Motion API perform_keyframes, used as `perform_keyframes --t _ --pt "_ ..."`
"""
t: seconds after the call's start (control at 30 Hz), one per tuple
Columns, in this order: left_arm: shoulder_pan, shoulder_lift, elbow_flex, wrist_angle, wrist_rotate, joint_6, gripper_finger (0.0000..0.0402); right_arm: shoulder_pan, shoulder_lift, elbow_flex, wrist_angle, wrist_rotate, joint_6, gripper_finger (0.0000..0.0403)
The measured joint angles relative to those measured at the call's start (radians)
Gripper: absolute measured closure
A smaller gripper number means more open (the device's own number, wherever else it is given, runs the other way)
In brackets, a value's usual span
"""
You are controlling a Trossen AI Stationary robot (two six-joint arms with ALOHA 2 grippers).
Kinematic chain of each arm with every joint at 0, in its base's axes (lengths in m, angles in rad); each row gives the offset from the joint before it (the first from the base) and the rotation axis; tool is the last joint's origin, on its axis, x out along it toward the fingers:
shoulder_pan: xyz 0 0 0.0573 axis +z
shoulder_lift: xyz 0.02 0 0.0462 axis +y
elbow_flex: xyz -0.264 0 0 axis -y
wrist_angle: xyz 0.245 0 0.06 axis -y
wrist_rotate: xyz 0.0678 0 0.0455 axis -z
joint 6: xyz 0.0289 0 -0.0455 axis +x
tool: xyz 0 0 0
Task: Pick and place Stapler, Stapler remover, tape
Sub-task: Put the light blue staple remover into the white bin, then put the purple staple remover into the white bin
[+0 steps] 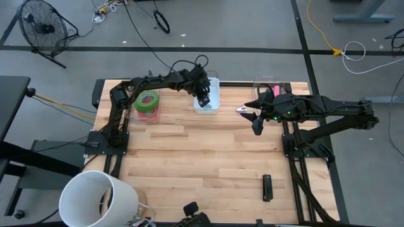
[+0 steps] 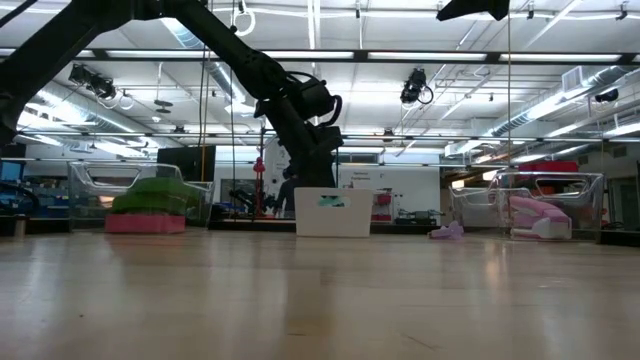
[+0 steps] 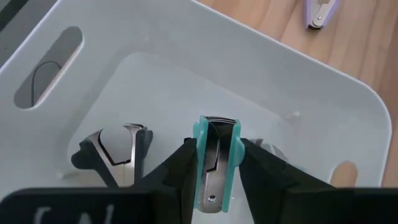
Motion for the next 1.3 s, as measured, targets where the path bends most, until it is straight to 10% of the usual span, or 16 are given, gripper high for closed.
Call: perform_keyframes --t 0.57,1.3 --pt "-0.009 -0.012 0.000 -0.016 0.027 -0.034 0.0165 0.000 0.000 0.000 0.000 0.000 0.000 0.0177" --pt "-0.128 -0.278 0.002 -0.159 0.103 -0.015 0.0269 -0.049 0.018 0.000 -0.073 0.003 -0.019 0.0177"
